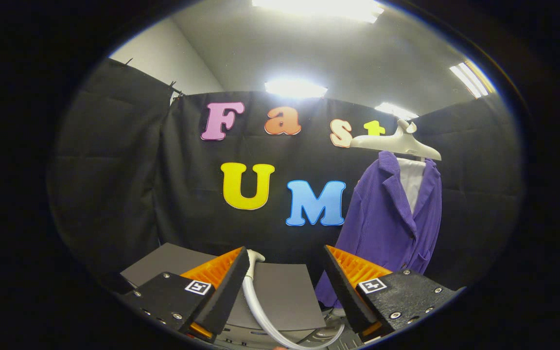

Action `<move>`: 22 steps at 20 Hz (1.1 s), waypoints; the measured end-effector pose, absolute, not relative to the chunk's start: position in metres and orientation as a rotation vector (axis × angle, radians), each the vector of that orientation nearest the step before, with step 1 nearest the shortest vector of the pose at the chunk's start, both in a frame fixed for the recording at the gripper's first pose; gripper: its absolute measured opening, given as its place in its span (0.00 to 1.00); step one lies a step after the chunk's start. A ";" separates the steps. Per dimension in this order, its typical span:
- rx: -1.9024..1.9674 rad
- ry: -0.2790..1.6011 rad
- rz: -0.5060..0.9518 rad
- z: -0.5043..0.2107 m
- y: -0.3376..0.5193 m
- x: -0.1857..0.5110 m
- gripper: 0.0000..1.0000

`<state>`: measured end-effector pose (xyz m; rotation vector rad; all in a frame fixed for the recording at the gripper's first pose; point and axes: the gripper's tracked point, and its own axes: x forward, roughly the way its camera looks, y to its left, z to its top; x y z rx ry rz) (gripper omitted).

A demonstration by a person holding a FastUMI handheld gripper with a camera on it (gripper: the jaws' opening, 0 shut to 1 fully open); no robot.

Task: Iron the clothes twice with a garment steamer, once on the left side and once on the right side.

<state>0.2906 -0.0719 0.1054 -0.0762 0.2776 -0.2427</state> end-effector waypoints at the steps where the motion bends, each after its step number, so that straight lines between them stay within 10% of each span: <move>1: -0.069 0.301 -0.243 0.099 -0.072 0.303 0.94; 22: 0.165 0.885 -0.221 -0.096 -0.044 0.460 0.94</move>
